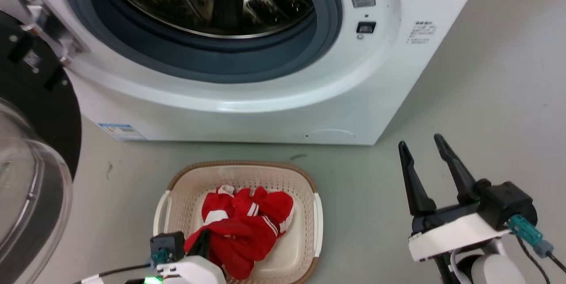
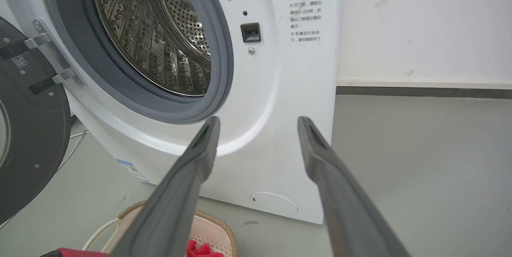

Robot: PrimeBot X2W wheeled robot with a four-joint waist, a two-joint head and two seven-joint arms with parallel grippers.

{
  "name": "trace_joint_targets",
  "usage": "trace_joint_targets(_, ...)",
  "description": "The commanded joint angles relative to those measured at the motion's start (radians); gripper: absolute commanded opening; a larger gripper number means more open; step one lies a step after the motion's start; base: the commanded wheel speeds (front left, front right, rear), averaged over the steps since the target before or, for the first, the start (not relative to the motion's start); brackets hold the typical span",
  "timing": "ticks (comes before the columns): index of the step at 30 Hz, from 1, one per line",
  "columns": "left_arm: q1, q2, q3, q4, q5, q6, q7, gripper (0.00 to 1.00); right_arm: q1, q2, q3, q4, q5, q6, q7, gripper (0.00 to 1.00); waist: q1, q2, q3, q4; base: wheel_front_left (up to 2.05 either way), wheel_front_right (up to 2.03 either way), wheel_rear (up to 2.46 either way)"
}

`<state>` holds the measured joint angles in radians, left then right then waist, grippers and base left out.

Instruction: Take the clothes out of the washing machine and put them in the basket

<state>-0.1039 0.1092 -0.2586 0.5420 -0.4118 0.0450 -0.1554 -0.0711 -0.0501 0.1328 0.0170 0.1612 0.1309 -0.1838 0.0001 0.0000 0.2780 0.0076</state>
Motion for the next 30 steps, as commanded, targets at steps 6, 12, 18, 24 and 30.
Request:
trace_joint_targets(6, -0.195, -0.016, 0.024, 0.294, -0.025, -0.028, -0.070, 0.00, -0.067, 0.000, 0.010, -0.024, -0.019, 0.000, 0.005, 1.00, -0.0001, 0.0000, 0.164, -0.036, 0.00, 0.00, 0.00)
trace_joint_targets(12, -0.349, -0.016, 0.047, 0.473, -0.034, -0.042, -0.100, 0.00, -0.114, 0.000, 0.021, -0.030, -0.016, 0.000, -0.006, 1.00, -0.0001, 0.0000, 0.282, -0.071, 0.00, 0.00, 0.00)
trace_joint_targets(18, -0.485, -0.007, 0.062, 0.587, -0.035, -0.042, -0.109, 0.00, -0.167, 0.000, 0.043, -0.026, -0.010, 0.000, -0.023, 1.00, -0.0001, 0.0000, 0.395, -0.101, 0.00, 0.00, 0.00)
trace_joint_targets(24, -0.585, 0.005, 0.071, 0.680, -0.042, -0.026, -0.110, 0.00, -0.214, 0.000, 0.066, -0.006, 0.001, 0.000, -0.041, 1.00, -0.0001, 0.0000, 0.483, -0.134, 0.00, 0.00, 0.00)
trace_joint_targets(30, -0.623, 0.017, 0.072, 0.716, -0.044, -0.020, -0.111, 0.00, -0.241, 0.000, 0.080, 0.018, 0.008, 0.000, -0.059, 1.00, -0.0001, 0.0000, 0.522, -0.150, 0.00, 0.00, 0.00)
